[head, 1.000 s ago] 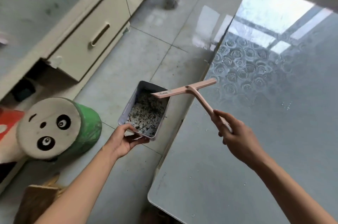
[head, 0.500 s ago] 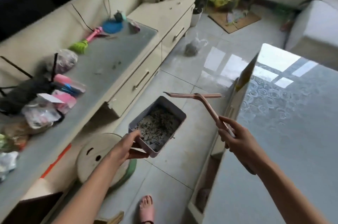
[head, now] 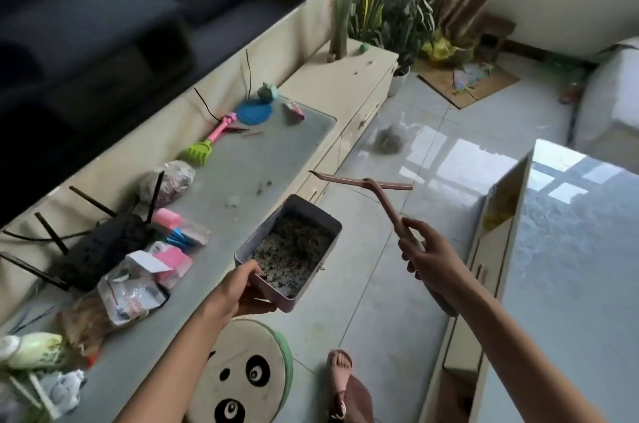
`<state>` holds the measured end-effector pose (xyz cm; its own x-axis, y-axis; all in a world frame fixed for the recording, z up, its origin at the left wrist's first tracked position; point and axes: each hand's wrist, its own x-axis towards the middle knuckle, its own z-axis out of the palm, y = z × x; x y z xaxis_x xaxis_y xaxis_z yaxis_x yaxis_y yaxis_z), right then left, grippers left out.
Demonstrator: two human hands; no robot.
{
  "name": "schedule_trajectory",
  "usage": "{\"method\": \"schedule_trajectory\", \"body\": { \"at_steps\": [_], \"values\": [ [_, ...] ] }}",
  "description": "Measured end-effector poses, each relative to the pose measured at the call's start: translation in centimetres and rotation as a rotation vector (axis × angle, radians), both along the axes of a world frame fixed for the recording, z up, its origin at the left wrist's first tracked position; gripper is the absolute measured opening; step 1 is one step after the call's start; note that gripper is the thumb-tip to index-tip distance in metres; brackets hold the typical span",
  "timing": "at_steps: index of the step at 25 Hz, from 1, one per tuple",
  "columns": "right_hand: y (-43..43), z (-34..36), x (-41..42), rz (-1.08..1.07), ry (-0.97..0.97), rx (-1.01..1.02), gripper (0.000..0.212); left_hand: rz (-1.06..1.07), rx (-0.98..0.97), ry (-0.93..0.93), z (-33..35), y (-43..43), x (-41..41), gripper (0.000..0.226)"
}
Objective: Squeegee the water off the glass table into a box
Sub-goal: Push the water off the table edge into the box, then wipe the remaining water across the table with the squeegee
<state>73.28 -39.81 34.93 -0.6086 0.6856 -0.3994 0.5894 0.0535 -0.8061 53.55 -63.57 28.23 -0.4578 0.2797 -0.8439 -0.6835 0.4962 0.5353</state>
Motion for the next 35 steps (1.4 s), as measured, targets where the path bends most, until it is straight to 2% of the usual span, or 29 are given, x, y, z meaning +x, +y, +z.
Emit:
{"method": "schedule_trajectory", "body": {
  "at_steps": [8, 15, 18, 25, 30, 35],
  "values": [
    [7.4, 0.1, -13.6, 0.116, 0.006, -0.017, 0.030, 0.182, -0.067, -0.012, 1.2, 5.3, -11.8, 0.020],
    [10.6, -3.0, -24.4, 0.213, -0.080, -0.028, 0.032, 0.162, -0.184, 0.004, -4.4, 8.7, -22.8, 0.021],
    [10.6, -4.0, -26.3, 0.210, -0.127, -0.033, 0.031, 0.208, -0.242, 0.013, -6.1, 10.0, -25.0, 0.015],
    [10.9, -8.2, -36.6, 0.202, -0.153, -0.063, 0.031, 0.091, -0.324, 0.042, -12.2, 13.3, -35.2, 0.030],
    [11.2, -10.8, -40.6, 0.207, -0.193, -0.055, 0.030, 0.078, -0.352, -0.003, -16.4, 14.1, -38.8, 0.015],
    [11.8, -12.4, -41.2, 0.180, -0.228, -0.049, 0.032, 0.037, -0.401, -0.001, -19.7, 14.0, -40.2, 0.033]
  ]
}}
